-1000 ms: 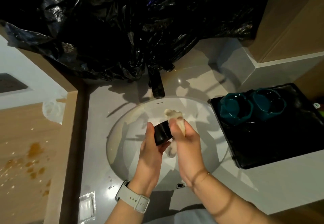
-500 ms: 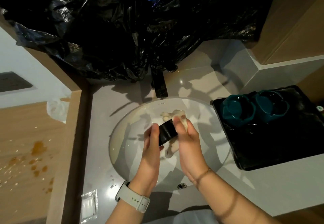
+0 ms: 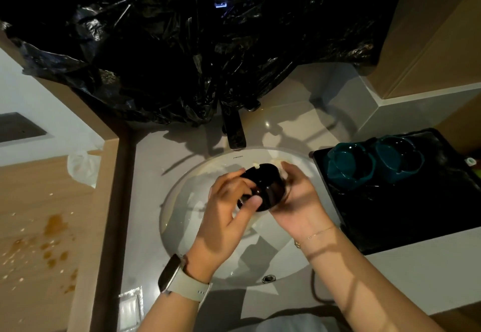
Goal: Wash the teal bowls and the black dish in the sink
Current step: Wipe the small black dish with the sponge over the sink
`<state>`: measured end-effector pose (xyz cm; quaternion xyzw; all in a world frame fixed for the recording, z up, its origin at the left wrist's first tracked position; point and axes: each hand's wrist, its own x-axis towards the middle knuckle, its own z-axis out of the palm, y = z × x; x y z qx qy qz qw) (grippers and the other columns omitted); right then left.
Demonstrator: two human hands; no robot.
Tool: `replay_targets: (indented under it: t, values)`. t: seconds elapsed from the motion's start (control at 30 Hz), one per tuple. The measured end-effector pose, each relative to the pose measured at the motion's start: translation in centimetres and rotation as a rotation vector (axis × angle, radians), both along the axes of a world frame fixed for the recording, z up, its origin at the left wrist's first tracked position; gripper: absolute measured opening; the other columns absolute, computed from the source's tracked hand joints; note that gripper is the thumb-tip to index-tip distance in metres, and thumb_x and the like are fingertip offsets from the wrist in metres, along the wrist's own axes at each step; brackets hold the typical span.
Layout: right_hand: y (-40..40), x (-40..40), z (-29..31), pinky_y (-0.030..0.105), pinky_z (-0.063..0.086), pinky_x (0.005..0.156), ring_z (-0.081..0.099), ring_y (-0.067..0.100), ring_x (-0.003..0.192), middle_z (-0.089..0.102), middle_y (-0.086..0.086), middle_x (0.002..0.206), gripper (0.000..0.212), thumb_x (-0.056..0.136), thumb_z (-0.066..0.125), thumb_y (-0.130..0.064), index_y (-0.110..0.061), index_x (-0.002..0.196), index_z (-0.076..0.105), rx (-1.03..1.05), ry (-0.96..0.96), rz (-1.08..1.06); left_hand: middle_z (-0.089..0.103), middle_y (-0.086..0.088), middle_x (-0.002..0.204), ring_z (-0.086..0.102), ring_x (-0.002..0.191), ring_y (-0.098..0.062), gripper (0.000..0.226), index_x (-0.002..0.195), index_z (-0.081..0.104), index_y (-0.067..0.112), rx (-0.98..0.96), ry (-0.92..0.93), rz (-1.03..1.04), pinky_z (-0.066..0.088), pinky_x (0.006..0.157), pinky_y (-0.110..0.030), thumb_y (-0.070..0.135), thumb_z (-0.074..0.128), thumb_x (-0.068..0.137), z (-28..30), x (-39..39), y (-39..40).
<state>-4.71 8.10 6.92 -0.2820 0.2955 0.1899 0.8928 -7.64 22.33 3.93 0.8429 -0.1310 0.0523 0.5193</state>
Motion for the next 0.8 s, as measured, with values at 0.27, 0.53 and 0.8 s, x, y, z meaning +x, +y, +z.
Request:
replay_targets:
  t: [0.27, 0.53, 0.8]
  values:
    - [-1.0, -1.7, -2.5, 0.036, 0.048, 0.075, 0.062, 0.023, 0.083, 0.064, 0.012, 0.099, 0.031, 0.081, 0.061, -0.021, -0.008, 0.109, 0.060, -0.442, -0.139, -0.069, 0.062, -0.003, 0.083, 0.057, 0.088, -0.015, 0.041, 0.078, 0.055, 0.002, -0.637, 0.576, 0.248, 0.042, 0.093, -0.035, 0.041, 0.064, 0.090, 1.3, -0.6, -0.8]
    - [-2.3, -3.9, -3.0, 0.014, 0.047, 0.085, 0.061, 0.003, 0.099, 0.065, -0.002, 0.108, 0.029, 0.081, 0.073, -0.005, -0.028, 0.097, 0.068, -1.079, -0.579, -0.080, 0.073, -0.010, 0.116, 0.069, 0.109, -0.022, 0.040, 0.123, 0.065, 0.006, -0.850, 0.882, 0.268, 0.050, 0.098, -0.038, 0.032, 0.043, 0.102, 1.5, -1.0, -1.3]
    - [-1.7, -4.7, -4.3, 0.011, 0.045, 0.091, 0.059, 0.008, 0.106, 0.058, -0.027, 0.114, 0.034, 0.084, 0.064, -0.012, -0.024, 0.115, 0.067, -1.388, -0.957, 0.185, 0.073, -0.017, 0.112, 0.070, 0.106, -0.029, 0.033, 0.118, 0.066, 0.000, -0.836, 0.797, 0.349, 0.053, 0.094, -0.042, 0.021, 0.047, 0.102, 1.6, -1.3, -1.5]
